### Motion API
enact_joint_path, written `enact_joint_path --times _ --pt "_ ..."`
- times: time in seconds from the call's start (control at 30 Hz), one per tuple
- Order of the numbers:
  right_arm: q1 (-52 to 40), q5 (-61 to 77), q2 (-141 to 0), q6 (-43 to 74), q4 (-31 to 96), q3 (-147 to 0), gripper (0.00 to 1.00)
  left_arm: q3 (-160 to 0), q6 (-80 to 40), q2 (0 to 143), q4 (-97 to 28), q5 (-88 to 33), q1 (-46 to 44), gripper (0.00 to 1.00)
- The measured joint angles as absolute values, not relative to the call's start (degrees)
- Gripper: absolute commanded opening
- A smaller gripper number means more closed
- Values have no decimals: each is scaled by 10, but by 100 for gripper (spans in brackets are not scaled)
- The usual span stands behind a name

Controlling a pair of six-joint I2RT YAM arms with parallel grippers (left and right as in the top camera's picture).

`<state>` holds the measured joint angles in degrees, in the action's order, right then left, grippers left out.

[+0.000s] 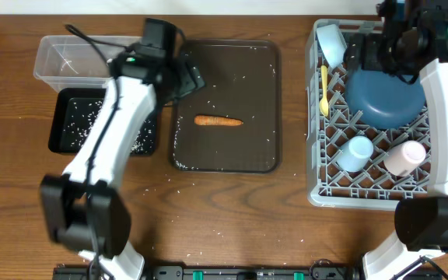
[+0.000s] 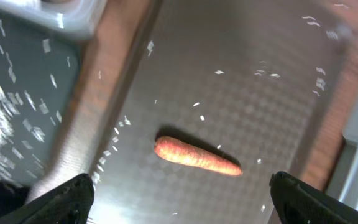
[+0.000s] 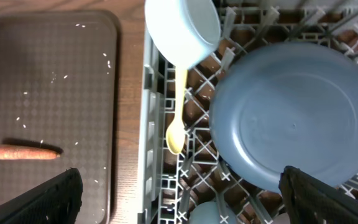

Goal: Sort waste into correct bins and load items into the dishwasher rack
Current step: 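Grasp carrot on brown tray with left gripper, then carry carrot with left gripper and drop it onto black rice tray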

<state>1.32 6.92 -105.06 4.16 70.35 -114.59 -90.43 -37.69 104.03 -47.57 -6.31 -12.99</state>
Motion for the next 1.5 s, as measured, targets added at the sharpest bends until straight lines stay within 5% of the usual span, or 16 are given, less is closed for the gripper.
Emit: enact_joint_path --times 0.47,0.53,0.6,0.87,1.2,1.5 --pt "18 86 -1051 46 720 -1146 99 -904 -675 1218 -464 5 -227 85" --pt "18 86 -1051 47 722 -1146 99 -904 -691 1234 -453 7 -232 80" --pt "18 86 -1051 48 724 -1146 99 -906 -703 1241 -450 13 -235 64" --pt "18 86 -1051 50 726 -1146 99 -906 -705 1243 -457 23 -236 36" --pt "18 86 -1051 50 726 -1146 99 -905 -628 1209 -480 12 -230 29" --pt "18 86 -1051 50 726 -1146 99 -907 -597 1015 -571 65 -142 30"
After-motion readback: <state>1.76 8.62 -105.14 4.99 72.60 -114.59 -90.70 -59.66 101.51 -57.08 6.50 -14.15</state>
